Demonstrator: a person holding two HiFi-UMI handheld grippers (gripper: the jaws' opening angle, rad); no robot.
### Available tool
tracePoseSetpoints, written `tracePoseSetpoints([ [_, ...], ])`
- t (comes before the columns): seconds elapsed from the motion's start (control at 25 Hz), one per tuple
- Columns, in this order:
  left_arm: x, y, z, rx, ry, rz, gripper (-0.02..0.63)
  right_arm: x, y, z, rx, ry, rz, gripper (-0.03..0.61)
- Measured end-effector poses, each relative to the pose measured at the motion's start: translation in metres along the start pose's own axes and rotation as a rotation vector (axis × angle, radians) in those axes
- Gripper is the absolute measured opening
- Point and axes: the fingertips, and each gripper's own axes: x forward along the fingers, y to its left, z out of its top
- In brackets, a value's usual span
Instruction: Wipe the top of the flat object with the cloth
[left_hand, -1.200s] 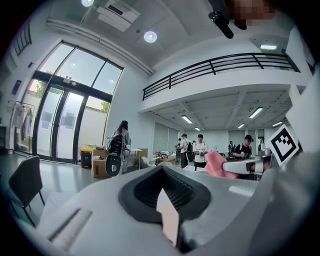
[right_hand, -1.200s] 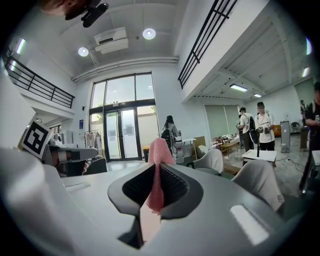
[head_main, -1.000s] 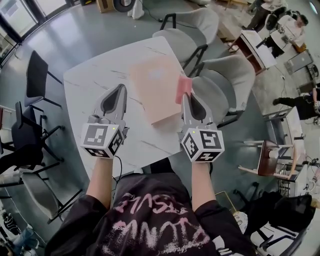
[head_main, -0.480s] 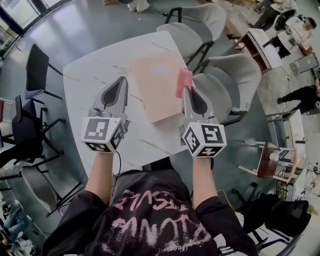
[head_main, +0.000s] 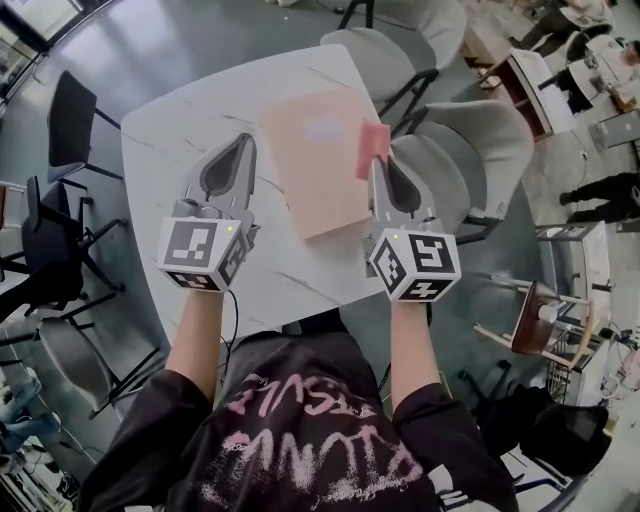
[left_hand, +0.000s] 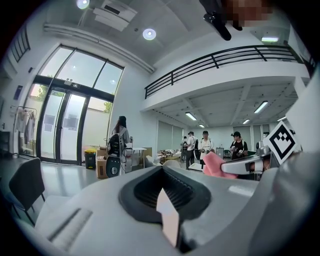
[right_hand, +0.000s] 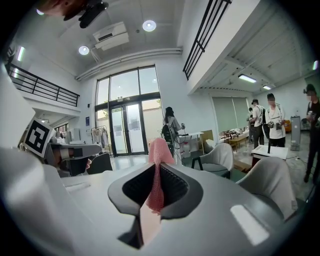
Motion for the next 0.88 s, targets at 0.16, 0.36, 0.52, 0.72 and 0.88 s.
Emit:
tracePoseSetpoints([
  [0.16, 0.007, 0.003, -0.01, 0.004, 0.018, 0.005, 0.002, 0.009, -0.006, -0.006, 0.0, 0.017, 0.012, 0.049],
  [0.36, 0.014, 0.011, -0.017, 0.005, 0.023, 0.024, 0.002, 0.021, -0.011, -0.013, 0.019, 0.034, 0.025, 0.049],
  [0.52, 0.018, 0.012, -0.019, 0.016, 0.021, 0.029, 0.002, 0.027, -0.014, -0.018, 0.028, 0.046, 0.029, 0.049],
  [0.72, 0.023, 0.015, -0.028, -0.004, 0.038, 0.035, 0.002, 0.033, -0.016, -0.026, 0.035, 0.068, 0.035, 0.049],
  [0.88, 0.029, 0.016, -0.037, -0.004, 0.052, 0.038, 0.002, 0.038, -0.018, -0.035, 0.041, 0.088, 0.037, 0.05],
])
